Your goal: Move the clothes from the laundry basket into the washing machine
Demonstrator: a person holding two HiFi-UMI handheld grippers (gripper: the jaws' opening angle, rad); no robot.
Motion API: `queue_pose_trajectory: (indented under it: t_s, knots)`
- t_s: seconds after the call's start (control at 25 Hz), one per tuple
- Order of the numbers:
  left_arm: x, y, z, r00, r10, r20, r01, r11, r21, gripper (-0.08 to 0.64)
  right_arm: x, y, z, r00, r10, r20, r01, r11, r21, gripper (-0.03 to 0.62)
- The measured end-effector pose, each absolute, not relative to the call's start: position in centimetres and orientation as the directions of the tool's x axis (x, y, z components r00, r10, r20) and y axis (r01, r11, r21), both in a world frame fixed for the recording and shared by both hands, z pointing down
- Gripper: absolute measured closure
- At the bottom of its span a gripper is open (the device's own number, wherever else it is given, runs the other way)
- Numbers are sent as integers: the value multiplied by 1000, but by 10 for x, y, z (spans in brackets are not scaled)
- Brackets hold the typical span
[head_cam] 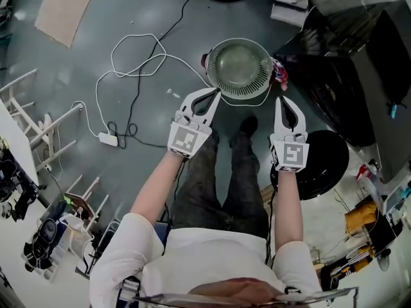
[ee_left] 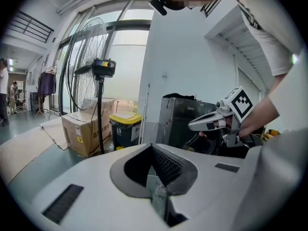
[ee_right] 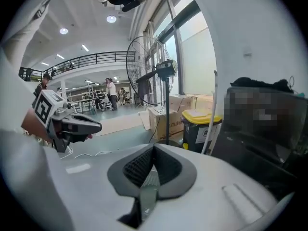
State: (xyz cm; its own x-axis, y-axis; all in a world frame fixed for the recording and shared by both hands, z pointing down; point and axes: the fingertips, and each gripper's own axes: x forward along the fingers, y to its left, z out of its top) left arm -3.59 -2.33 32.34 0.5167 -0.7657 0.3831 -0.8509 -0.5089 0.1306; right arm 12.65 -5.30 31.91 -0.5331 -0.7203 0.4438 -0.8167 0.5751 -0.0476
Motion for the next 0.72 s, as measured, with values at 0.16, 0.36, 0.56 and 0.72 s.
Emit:
queue_pose_trajectory:
  t_s: [0.16, 0.36, 0.56, 0.72]
  knots:
    - [-34, -12, 264, 509, -776, 372, -854, -508, 109, 555, 134, -48, 267, -538, -721, 438, -815, 578, -49, 583]
    - [-31, 5, 193, 495, -777, 390, -858, -508, 76, 555, 144, -39, 196, -540, -723, 431, -813, 581, -43, 583]
    - [-32, 13, 120, 492, -792, 363, -862, -501, 75, 555, 136, -30, 123, -574, -710, 407, -778, 628, 0, 583]
    - [-32, 15, 68, 491, -803, 338, -865, -494, 82, 555, 143, -29, 67, -583, -714, 387, -763, 645, 41, 583]
